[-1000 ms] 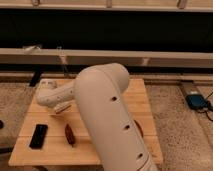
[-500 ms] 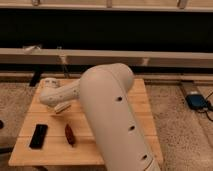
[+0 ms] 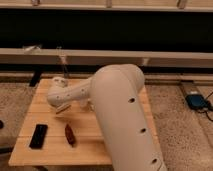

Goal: Place the white sponge in the ceramic cup

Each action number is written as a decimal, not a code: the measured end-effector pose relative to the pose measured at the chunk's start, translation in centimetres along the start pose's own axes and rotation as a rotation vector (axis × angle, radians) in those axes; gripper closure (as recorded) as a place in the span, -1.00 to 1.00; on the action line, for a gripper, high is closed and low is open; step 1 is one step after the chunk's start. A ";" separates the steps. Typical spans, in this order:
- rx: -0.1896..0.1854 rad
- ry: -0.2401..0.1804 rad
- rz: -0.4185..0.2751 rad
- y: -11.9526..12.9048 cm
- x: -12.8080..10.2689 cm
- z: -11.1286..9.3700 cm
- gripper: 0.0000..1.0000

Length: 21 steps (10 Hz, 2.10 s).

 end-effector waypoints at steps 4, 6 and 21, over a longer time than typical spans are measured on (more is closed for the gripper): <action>-0.008 -0.012 -0.062 0.4 -0.4 0.0 -0.52; -0.007 -0.012 -0.061 0.4 -0.4 -0.1 -0.52; 0.000 0.016 -0.192 -0.3 0.8 1.6 -0.52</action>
